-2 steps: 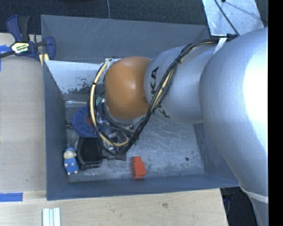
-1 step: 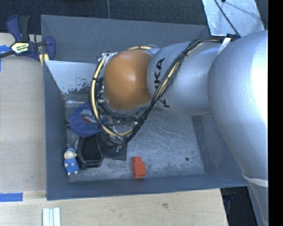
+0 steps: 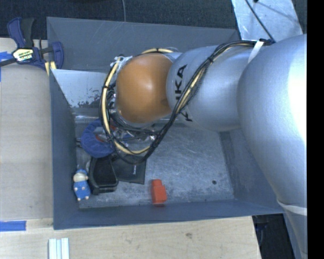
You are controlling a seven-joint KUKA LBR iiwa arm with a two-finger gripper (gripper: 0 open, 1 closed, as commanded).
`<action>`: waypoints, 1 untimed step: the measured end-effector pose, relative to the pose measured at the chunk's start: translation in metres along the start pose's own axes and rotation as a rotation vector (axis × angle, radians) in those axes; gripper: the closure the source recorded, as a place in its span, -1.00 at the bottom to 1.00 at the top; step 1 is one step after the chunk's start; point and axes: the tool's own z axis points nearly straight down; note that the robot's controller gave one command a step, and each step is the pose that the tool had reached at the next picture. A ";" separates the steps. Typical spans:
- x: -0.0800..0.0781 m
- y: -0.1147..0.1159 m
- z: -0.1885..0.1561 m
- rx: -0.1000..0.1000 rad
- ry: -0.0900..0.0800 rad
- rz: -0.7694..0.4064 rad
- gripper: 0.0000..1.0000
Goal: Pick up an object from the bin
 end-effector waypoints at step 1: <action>0.006 0.007 -0.005 -0.005 0.014 -0.005 1.00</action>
Offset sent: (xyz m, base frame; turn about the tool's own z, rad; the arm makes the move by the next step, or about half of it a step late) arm 0.0121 0.0050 0.1342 -0.0554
